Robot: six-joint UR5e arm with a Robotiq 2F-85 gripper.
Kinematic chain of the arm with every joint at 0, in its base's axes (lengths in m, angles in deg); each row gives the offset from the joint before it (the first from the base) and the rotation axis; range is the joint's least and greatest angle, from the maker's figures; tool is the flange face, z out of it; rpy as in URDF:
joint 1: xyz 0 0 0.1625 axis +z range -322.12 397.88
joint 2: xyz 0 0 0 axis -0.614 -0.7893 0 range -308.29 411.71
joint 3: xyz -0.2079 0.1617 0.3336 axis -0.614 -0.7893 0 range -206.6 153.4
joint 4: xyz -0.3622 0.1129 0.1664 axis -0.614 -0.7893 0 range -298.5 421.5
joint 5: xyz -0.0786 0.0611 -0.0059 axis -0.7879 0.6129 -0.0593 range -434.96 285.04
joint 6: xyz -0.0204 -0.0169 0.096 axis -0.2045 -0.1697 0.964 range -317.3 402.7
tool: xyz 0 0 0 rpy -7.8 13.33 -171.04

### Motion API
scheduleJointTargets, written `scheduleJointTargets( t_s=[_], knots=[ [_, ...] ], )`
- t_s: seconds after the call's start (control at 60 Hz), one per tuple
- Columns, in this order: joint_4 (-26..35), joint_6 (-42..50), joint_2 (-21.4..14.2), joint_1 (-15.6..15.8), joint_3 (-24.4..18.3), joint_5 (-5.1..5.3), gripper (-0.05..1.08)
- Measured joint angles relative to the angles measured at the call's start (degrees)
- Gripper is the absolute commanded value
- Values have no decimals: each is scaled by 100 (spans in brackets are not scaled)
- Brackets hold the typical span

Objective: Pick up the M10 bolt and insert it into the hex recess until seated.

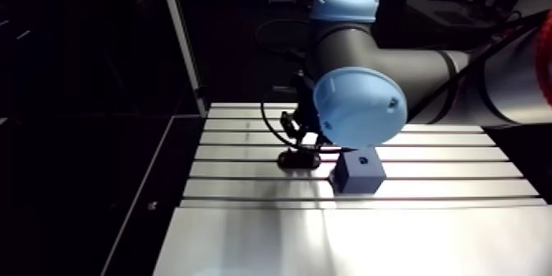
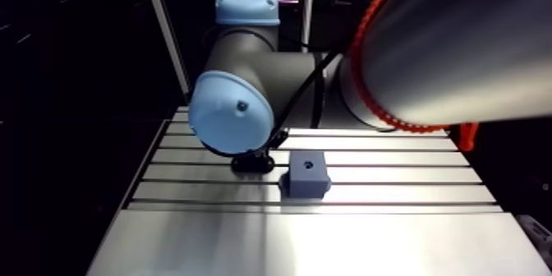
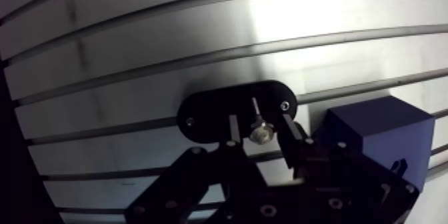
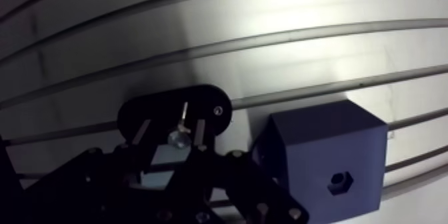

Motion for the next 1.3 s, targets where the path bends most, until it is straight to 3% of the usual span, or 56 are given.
scheduleJointTargets(
  t_s=[1.3],
  knots=[
    [9,0,5,-3,9,-2,65]
  ],
)
